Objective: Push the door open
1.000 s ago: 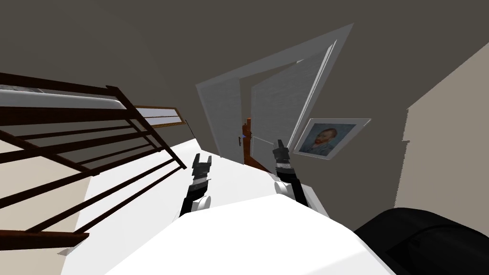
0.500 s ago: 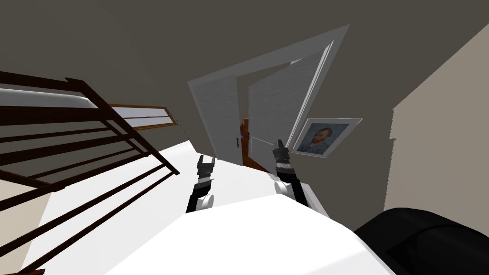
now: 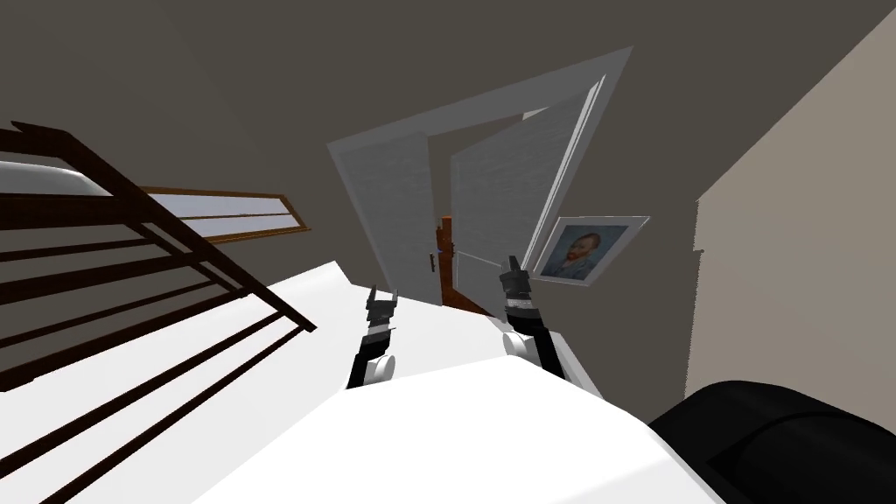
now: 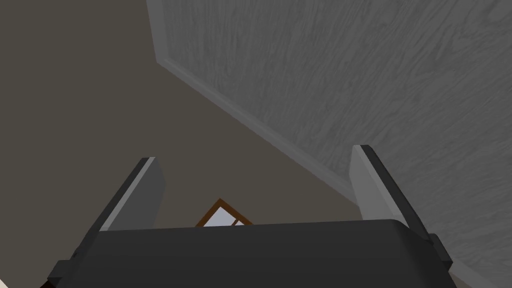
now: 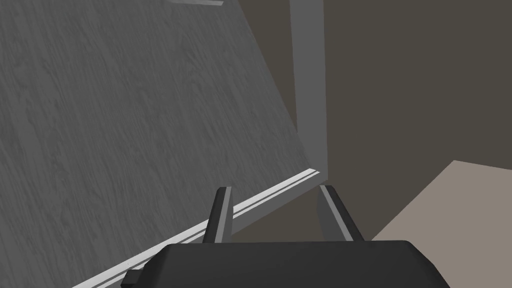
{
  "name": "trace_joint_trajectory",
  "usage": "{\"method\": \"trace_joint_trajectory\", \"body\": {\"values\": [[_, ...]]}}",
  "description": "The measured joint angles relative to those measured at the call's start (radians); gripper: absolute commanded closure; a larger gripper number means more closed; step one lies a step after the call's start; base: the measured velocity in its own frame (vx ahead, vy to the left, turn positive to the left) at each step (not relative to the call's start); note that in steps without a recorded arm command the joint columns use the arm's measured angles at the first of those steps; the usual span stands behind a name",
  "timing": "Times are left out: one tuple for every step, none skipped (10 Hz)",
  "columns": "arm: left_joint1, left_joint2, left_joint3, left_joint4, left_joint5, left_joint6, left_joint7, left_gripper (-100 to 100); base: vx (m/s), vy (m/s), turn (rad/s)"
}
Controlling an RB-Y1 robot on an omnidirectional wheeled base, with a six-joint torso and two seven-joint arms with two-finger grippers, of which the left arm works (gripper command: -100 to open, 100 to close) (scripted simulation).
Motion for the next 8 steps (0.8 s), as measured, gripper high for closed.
{"method": "trace_joint_trajectory", "body": {"values": [[-0.02, 0.001, -0.003, 0.04, 0.011, -0.011, 0.022, -100, 0.094, 0.055, -0.159], [-0.029, 0.0, -0.009, 0.068, 0.021, -0.02, 0.042, -100, 0.085, 0.06, -0.144], [-0.043, 0.001, -0.013, 0.099, 0.033, -0.026, 0.064, -100, 0.09, 0.053, -0.127], [-0.054, 0.002, -0.017, 0.126, 0.044, -0.031, 0.086, -100, 0.086, 0.043, -0.157], [-0.067, 0.005, -0.02, 0.158, 0.056, -0.039, 0.11, -100, 0.083, 0.065, -0.181], [-0.085, 0.007, -0.021, 0.191, 0.069, -0.044, 0.134, -100, 0.092, 0.075, -0.149], [-0.097, 0.006, -0.026, 0.218, 0.081, -0.048, 0.156, -100, 0.08, 0.073, -0.135], [-0.113, 0.008, -0.029, 0.252, 0.093, -0.056, 0.179, -100, 0.071, 0.064, -0.142]]}}
